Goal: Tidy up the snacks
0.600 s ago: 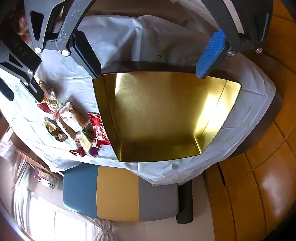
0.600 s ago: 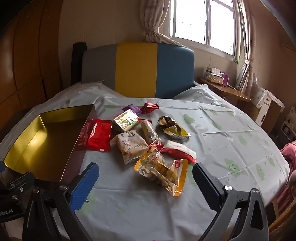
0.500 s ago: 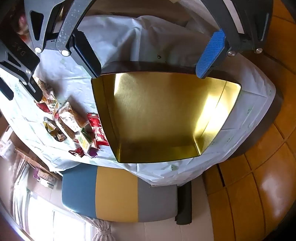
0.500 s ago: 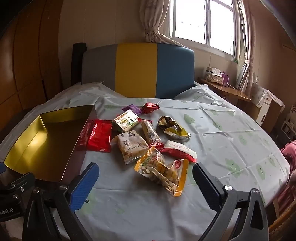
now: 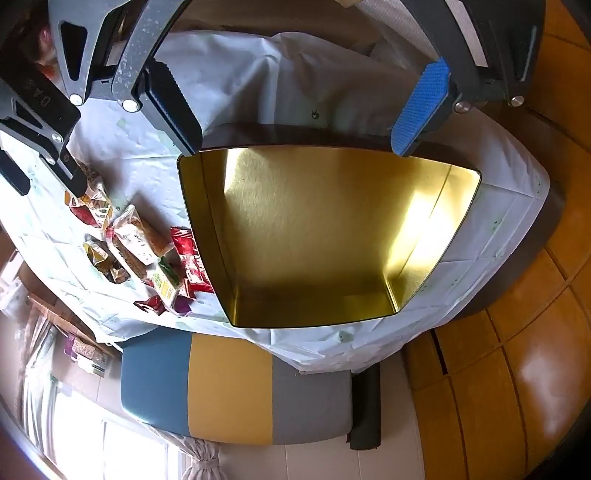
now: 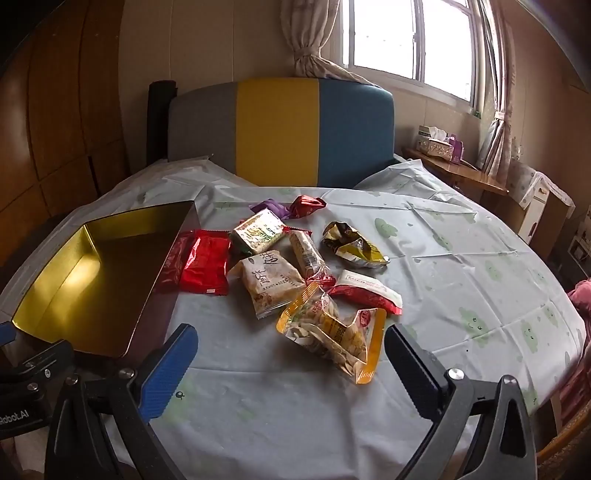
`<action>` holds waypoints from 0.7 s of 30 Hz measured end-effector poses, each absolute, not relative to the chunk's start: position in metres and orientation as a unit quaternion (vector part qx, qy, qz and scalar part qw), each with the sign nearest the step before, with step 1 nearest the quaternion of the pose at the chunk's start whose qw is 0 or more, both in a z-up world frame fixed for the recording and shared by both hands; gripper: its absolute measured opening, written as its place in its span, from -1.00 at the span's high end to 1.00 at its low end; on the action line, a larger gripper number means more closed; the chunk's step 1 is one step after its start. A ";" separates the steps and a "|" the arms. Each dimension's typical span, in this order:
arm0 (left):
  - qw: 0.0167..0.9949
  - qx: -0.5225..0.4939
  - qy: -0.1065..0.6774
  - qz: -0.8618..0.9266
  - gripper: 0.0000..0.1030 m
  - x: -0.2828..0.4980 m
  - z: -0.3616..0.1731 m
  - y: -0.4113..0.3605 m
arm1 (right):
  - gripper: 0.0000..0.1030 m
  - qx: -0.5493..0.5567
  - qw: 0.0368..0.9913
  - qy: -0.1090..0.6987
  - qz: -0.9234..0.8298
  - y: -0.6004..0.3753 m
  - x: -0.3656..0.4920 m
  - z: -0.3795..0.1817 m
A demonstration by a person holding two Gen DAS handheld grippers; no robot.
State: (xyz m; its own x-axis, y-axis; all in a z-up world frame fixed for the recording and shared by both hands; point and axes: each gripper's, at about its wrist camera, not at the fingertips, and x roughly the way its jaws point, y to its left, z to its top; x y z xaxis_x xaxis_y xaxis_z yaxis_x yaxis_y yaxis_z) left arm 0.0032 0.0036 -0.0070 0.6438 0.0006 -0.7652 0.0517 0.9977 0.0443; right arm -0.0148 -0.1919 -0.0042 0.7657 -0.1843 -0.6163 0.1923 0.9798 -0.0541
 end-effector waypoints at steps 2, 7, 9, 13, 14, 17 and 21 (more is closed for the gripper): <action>0.906 0.032 0.422 -0.013 -1.00 0.003 -0.008 0.004 | -1.00 0.008 0.940 0.327 -0.099 -0.192 -0.015 -0.004; 0.905 0.031 0.425 -0.014 -1.00 0.004 -0.008 0.005 | -0.99 0.013 0.938 0.331 -0.100 -0.195 -0.014 -0.005; 0.905 0.031 0.425 -0.014 -1.00 0.004 -0.008 0.004 | -1.00 0.013 0.938 0.332 -0.100 -0.195 -0.014 -0.006; 0.905 0.032 0.425 -0.015 -1.00 0.004 -0.008 0.004 | -1.00 0.011 0.939 0.330 -0.099 -0.193 -0.015 -0.006; 0.905 0.033 0.425 -0.014 -1.00 0.004 -0.008 0.004 | -1.00 0.011 0.939 0.331 -0.097 -0.193 -0.014 -0.006; 0.904 0.033 0.425 -0.014 -1.00 0.004 -0.008 0.004 | -1.00 0.011 0.938 0.332 -0.094 -0.192 -0.014 -0.006; 0.904 0.034 0.426 -0.013 -1.00 0.004 -0.009 0.004 | -1.00 0.012 0.938 0.333 -0.093 -0.192 -0.014 -0.007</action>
State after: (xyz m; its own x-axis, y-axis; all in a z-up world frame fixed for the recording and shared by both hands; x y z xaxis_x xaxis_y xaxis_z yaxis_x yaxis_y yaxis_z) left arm 0.0042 0.0042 -0.0093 0.6364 0.0051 -0.7713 0.0520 0.9974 0.0495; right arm -0.0144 -0.1921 -0.0071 0.7610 -0.1659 -0.6271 0.1818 0.9826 -0.0394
